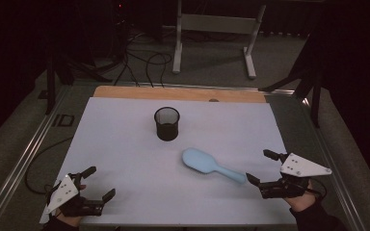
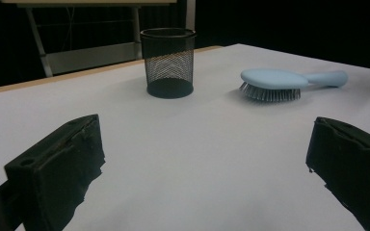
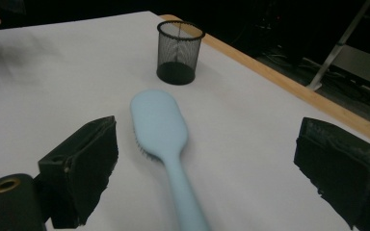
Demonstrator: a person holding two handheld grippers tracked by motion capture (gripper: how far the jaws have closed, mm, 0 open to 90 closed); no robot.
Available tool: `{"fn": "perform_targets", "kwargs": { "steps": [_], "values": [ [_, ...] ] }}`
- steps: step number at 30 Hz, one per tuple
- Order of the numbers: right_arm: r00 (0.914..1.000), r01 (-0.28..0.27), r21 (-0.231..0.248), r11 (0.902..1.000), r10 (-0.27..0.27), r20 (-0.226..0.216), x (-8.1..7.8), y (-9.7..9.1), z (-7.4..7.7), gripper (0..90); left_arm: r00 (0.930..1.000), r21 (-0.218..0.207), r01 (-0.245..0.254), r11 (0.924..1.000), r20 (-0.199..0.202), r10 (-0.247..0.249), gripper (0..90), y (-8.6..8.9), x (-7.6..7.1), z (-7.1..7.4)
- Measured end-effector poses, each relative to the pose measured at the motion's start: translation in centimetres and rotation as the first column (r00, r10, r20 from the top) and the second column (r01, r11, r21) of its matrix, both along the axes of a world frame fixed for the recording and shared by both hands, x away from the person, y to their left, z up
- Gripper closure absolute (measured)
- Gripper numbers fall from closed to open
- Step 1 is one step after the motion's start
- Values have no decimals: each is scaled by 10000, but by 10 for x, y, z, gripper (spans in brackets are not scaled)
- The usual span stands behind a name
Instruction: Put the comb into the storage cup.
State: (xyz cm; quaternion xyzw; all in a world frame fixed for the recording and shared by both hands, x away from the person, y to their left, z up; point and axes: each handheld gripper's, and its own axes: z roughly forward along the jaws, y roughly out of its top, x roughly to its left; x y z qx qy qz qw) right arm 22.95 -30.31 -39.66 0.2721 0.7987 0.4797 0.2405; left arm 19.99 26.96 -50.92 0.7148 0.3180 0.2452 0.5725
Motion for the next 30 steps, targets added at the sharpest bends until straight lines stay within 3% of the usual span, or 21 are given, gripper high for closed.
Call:
{"fn": "perform_targets", "kwargs": {
  "steps": [9,24,30],
  "values": [
    [9993,-288,-363,9989,297,246,10,7,23,83,10000,25,21,10000,43,-21,0,0,0,0],
    [9962,-737,-618,9954,763,408,24,22,44,84,10000,21,60,10000,35,-60,0,-1,-1,1],
    [9952,-918,-736,9930,940,271,31,29,46,84,10000,-5,75,10000,34,-75,0,-1,0,0]
  ]
}}
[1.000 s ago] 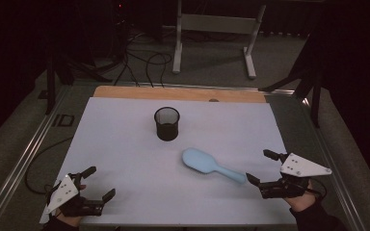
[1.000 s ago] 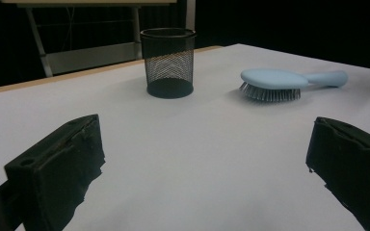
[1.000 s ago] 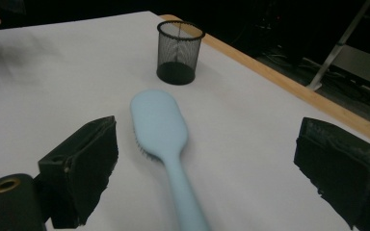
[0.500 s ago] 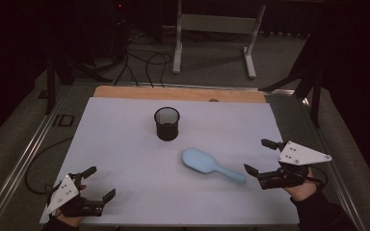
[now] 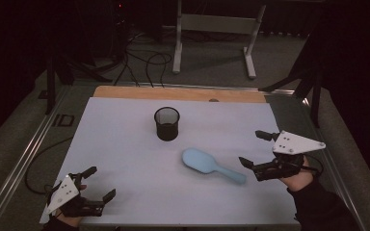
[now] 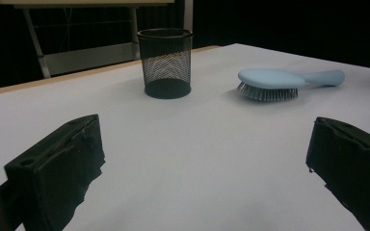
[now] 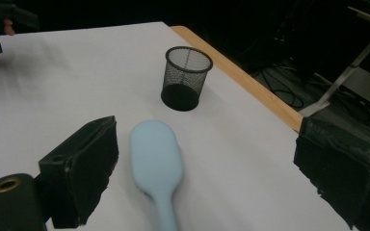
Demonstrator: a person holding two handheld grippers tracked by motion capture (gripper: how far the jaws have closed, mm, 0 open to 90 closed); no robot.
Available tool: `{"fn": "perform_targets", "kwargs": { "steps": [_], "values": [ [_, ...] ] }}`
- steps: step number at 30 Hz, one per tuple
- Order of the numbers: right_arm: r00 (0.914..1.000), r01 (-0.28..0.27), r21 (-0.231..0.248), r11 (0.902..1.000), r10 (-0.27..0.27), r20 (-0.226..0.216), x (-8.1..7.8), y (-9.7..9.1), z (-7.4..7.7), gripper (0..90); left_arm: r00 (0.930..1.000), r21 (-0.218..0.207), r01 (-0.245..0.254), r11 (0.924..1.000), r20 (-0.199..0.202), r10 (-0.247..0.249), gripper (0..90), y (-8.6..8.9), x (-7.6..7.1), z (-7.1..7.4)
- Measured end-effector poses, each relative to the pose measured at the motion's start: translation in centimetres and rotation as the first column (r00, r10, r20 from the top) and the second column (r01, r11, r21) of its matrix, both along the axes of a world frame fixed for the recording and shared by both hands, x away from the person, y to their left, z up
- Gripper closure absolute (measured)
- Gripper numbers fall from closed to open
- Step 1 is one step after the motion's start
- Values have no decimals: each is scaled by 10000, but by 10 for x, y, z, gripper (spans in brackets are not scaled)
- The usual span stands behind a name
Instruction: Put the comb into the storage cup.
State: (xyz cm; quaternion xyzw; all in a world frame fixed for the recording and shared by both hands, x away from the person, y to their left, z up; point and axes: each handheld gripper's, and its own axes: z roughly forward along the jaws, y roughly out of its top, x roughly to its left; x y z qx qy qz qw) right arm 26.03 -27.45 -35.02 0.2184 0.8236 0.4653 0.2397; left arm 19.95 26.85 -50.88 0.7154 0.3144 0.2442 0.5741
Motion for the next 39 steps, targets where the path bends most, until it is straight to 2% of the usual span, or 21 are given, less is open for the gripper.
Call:
{"fn": "perform_targets", "kwargs": {
  "steps": [10,16,22,24,25,39],
  "values": [
    [9984,-436,-403,9982,421,-375,14,21,-8,84,10000,38,20,10000,7,-20,0,0,0,0],
    [9961,-636,-471,9969,606,-634,23,32,-19,86,10000,48,36,10000,30,-36,0,0,0,0],
    [9911,-926,-615,9938,860,-1017,33,43,-35,87,10000,22,52,10000,31,-52,0,0,0,0],
    [9911,-926,-615,9938,860,-1017,33,43,-35,87,10000,23,56,10000,28,-56,0,0,0,0],
    [9886,-1031,-660,9925,949,-1169,37,46,-42,87,10000,17,63,10000,30,-63,0,0,0,0],
    [9755,-1255,-866,9883,1070,-1925,44,48,-73,90,9999,34,118,9999,-7,-117,0,0,0,0]
  ]
}}
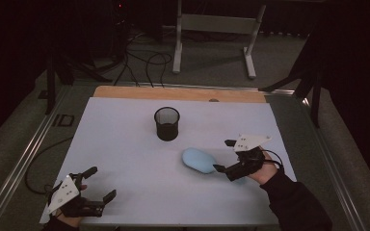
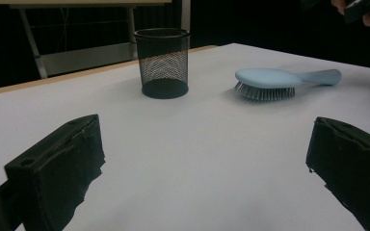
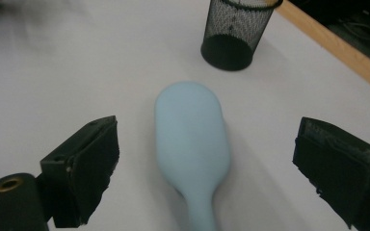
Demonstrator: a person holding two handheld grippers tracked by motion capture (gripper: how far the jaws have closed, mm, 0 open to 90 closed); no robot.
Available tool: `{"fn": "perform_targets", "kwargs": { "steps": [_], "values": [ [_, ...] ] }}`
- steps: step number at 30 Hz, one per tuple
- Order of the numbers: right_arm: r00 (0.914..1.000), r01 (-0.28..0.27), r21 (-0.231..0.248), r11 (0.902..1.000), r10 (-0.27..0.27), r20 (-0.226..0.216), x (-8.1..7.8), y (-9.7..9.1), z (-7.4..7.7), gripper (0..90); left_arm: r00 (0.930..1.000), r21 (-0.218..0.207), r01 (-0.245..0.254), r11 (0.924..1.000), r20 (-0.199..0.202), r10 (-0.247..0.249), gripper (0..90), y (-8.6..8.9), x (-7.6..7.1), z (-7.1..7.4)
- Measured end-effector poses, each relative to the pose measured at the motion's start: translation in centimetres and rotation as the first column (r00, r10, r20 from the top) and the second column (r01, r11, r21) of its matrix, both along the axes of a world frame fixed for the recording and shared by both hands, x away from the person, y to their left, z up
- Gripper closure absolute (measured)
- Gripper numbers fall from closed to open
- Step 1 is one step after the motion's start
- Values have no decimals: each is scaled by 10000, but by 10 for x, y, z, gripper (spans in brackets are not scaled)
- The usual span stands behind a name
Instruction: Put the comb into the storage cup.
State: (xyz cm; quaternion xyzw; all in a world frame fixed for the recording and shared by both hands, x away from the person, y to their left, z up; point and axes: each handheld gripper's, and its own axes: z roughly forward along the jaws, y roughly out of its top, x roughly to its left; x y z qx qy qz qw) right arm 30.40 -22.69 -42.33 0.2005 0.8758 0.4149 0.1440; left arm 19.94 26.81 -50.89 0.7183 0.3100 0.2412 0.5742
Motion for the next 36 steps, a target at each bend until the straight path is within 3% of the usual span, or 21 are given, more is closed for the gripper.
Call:
{"fn": "perform_targets", "kwargs": {
  "steps": [5,19,36],
  "values": [
    [9995,-125,-294,9995,116,-299,2,-2,-13,99,10000,20,0,10000,-18,0,0,0,0,0],
    [9948,-424,-899,9950,337,-964,6,-1,-32,113,10000,-1,7,10000,-5,-7,0,0,0,0],
    [9890,-776,-2046,9758,494,-1392,12,9,-43,141,10000,-38,19,10000,5,-19,0,0,0,0]
  ]
}}
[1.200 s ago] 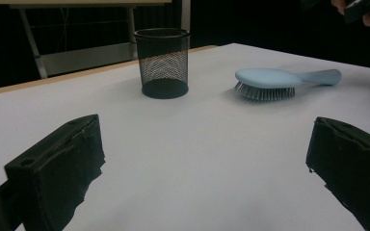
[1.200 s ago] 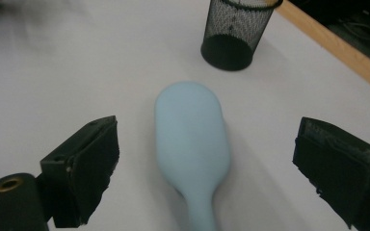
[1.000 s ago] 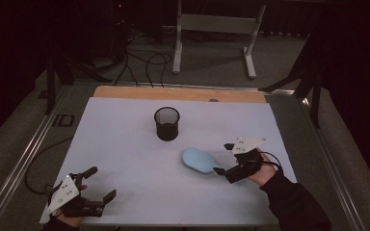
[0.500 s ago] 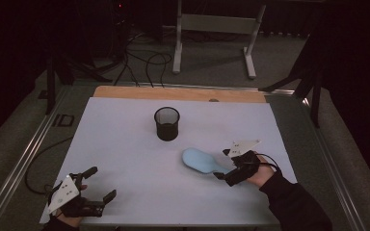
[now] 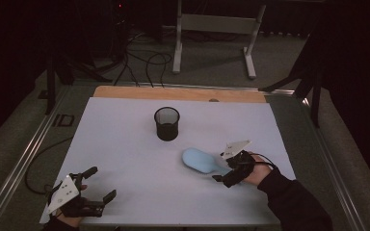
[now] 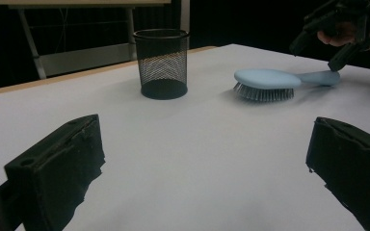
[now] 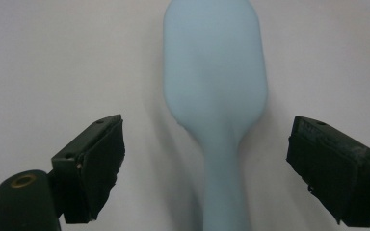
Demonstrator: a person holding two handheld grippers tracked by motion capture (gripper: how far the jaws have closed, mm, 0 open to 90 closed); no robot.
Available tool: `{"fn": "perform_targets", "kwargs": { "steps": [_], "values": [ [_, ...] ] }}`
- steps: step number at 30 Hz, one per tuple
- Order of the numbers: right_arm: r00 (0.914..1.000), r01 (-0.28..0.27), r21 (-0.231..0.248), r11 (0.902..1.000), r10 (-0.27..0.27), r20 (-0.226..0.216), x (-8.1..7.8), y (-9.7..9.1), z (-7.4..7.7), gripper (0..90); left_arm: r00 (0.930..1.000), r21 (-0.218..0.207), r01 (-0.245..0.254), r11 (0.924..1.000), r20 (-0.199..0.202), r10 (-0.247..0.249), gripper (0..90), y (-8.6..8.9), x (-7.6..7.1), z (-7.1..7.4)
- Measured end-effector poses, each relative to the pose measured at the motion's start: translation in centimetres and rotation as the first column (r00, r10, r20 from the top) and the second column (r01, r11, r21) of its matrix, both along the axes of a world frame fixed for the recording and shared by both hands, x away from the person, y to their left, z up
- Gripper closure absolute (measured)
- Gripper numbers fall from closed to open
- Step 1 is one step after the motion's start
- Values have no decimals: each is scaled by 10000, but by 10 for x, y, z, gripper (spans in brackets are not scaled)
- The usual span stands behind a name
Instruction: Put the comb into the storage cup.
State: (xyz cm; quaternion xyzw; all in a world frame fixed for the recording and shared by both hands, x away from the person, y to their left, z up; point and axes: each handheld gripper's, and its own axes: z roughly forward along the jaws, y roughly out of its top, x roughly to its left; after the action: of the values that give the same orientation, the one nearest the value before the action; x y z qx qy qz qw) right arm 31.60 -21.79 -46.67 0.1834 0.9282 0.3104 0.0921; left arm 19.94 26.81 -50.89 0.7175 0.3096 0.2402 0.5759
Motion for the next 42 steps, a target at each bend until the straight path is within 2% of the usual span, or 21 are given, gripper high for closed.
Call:
{"fn": "perform_targets", "kwargs": {
  "steps": [1,5,6,8,13,14,20,27,31,33,34,39,42],
  "values": [
    [9999,-20,-39,10000,20,-110,0,1,0,141,10000,3,3,10000,-5,-3,0,0,0,0],
    [10000,-4,-345,9994,1,-89,2,3,-1,156,10000,-11,0,10000,2,0,0,0,0,0],
    [9999,-27,-444,9990,21,-139,3,3,-2,199,10000,-28,6,10000,4,-6,0,0,0,0],
    [9996,-58,-588,9983,42,-286,3,5,-3,215,10000,-45,1,10000,-2,-1,0,0,0,0],
    [9995,-87,-935,9956,58,-312,4,8,-5,262,10000,-113,14,9999,-26,-14,0,1,0,0],
    [9996,-20,-1090,9940,-10,-274,4,9,-5,313,10000,-96,25,10000,-20,-25,0,0,0,0],
    [9996,37,-1471,9891,-75,-257,5,13,-5,392,9999,-107,-17,9999,149,19,0,0,-1,2],
    [9981,-37,-2206,9754,-100,-612,10,17,-9,479,9999,-84,13,10000,118,-12,0,0,-1,1],
    [9981,-76,-2543,9671,-81,-608,11,20,-10,542,9999,-96,12,10000,101,-11,0,0,-1,1],
    [9971,-48,-2656,9641,-155,-744,11,21,-10,550,9999,-96,10,10000,100,-9,0,0,-1,1],
    [9978,-37,-2728,9621,-144,-642,12,22,-11,568,9999,-96,10,10000,100,-9,0,0,-1,1],
    [9969,-67,-3114,9503,-180,-763,14,25,-11,577,10000,-105,10,9999,96,-9,0,0,-1,1],
    [9955,-41,-3227,9465,-265,-906,16,28,-12,577,10000,-108,10,9999,89,-9,0,0,-1,1]
  ]
}}
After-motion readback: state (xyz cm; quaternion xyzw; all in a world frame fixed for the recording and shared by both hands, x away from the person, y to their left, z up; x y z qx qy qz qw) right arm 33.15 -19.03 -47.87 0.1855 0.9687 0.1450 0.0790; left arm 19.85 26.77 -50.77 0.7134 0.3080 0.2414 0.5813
